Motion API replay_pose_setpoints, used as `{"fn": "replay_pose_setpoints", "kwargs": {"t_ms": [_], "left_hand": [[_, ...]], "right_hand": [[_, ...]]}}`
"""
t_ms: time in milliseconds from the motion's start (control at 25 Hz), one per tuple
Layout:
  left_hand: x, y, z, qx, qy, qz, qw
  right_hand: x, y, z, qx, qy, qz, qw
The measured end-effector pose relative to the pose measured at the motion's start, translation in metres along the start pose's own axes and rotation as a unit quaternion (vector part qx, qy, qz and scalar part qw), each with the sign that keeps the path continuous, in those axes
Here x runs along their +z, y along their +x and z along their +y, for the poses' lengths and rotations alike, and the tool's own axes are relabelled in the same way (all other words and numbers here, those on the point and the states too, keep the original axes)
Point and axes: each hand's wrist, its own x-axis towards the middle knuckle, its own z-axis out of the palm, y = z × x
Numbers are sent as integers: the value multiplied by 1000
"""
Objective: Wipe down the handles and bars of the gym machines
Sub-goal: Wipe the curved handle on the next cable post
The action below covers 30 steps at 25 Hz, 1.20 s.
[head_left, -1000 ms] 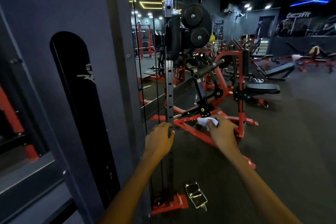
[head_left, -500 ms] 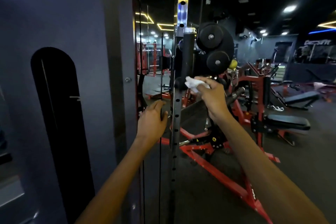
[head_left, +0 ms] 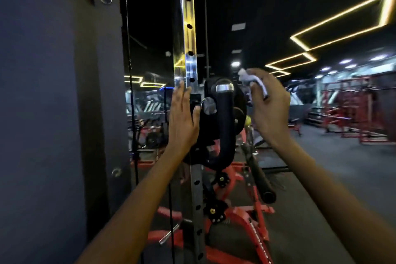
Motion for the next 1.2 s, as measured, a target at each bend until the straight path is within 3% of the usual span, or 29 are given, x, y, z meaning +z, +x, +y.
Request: {"fn": "replay_pose_setpoints", "kwargs": {"t_ms": [80,200,280,400,600,720,880,960,1120,1160,1200], "left_hand": [[14,14,-12,4,-57,-26,998],[36,11,-26,10,-67,-55,996],[46,5,-32,15,-58,-42,997],[51,0,-37,-13,-90,-13,996],[55,-4,-42,-59,-143,-17,988],[56,-4,-45,-44,-153,-17,987],[55,-8,-51,-16,-157,-24,987],[55,-11,-58,7,-141,-50,989],[53,-13,-64,36,-124,-67,989],[54,-14,-63,34,-121,-60,990],[55,-15,-62,30,-117,-49,991]], "right_hand": [[3,-5,-2,-39,-48,-21,998],[10,-3,-11,-143,-142,-121,972],[14,7,-12,-226,-220,-195,929],[23,9,0,-331,-343,-304,825],[-2,-63,12,-292,-332,-374,815],[-17,-94,8,-344,-348,-436,755],[14,-9,-10,-279,-391,-353,803],[16,-7,-8,-274,-417,-344,795],[-12,-110,13,-268,-359,-462,766],[-12,-114,15,-219,-333,-469,788],[-6,-103,14,-142,-316,-429,835]]}}
